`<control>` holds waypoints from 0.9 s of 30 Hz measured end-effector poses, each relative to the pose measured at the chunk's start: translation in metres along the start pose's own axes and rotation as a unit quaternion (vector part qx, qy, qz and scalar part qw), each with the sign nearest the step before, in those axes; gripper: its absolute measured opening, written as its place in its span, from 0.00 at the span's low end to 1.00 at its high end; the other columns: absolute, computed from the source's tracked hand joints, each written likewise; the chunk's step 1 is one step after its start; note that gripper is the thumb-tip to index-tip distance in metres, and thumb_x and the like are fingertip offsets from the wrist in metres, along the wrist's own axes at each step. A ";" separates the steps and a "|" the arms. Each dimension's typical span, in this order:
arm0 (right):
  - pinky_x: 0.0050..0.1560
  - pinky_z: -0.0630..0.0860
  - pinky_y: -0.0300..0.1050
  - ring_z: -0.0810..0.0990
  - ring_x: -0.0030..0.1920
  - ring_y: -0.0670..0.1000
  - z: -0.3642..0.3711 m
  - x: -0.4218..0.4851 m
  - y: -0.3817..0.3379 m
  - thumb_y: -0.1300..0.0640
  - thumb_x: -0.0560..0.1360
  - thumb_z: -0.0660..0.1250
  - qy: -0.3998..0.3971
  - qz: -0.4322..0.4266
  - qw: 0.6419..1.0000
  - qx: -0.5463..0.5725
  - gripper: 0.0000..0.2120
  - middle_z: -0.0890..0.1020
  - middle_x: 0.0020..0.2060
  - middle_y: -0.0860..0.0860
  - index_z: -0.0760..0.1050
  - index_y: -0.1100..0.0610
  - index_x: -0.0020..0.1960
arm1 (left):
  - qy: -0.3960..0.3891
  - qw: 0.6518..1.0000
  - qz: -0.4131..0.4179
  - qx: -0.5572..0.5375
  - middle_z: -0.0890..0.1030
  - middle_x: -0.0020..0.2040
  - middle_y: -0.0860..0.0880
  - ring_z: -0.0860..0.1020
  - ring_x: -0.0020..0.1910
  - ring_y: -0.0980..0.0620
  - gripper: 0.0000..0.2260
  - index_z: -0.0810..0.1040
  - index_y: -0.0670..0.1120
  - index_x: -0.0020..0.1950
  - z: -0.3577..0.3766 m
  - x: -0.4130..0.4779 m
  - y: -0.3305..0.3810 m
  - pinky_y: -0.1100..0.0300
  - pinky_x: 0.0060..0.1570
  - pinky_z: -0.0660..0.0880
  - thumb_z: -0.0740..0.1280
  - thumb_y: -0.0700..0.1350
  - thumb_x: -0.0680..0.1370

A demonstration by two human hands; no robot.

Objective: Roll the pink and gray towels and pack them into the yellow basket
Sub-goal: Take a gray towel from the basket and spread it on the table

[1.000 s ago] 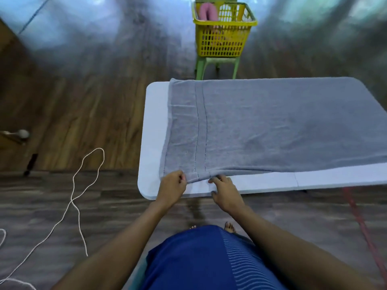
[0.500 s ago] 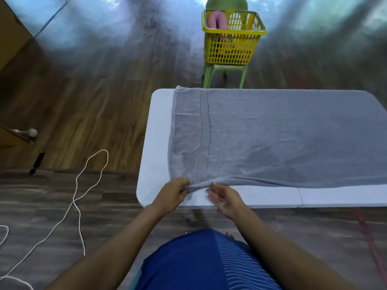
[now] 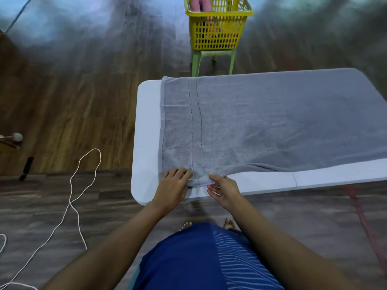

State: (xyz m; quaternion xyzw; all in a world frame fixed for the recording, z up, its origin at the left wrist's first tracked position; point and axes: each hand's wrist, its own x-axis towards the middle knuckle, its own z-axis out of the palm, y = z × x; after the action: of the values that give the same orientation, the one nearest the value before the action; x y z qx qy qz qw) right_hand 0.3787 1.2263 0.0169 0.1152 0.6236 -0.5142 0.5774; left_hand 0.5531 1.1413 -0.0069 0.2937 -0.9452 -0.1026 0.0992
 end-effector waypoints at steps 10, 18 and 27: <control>0.48 0.76 0.46 0.79 0.45 0.52 0.004 -0.007 0.015 0.60 0.77 0.65 0.132 -0.291 0.894 -0.314 0.01 0.80 0.43 0.51 0.73 0.56 0.48 | 0.028 0.983 -0.029 -0.180 0.81 0.44 0.45 0.77 0.38 0.45 0.08 0.74 0.45 0.56 -0.010 0.002 0.027 0.59 0.35 0.65 0.58 0.46 0.83; 0.52 0.71 0.46 0.73 0.51 0.51 0.008 0.001 0.014 0.57 0.74 0.69 0.138 -0.515 0.622 -0.573 0.07 0.75 0.49 0.49 0.75 0.52 0.51 | 0.024 0.990 0.006 -0.140 0.82 0.48 0.48 0.79 0.41 0.48 0.13 0.75 0.47 0.57 -0.020 0.006 0.020 0.56 0.36 0.74 0.54 0.52 0.82; 0.38 0.70 0.49 0.76 0.40 0.60 -0.042 0.021 -0.023 0.67 0.68 0.69 0.207 -0.489 0.601 -0.597 0.07 0.78 0.43 0.56 0.76 0.58 0.45 | 0.038 0.997 0.033 -0.065 0.82 0.39 0.49 0.77 0.34 0.49 0.06 0.79 0.45 0.50 -0.028 -0.002 0.023 0.62 0.33 0.66 0.63 0.44 0.79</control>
State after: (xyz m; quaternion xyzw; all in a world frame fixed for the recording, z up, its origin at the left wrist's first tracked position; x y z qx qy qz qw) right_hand 0.3299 1.2392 0.0028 -0.4743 0.8576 -0.1956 0.0354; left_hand 0.5494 1.1572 0.0253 0.2590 -0.9413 -0.1488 0.1572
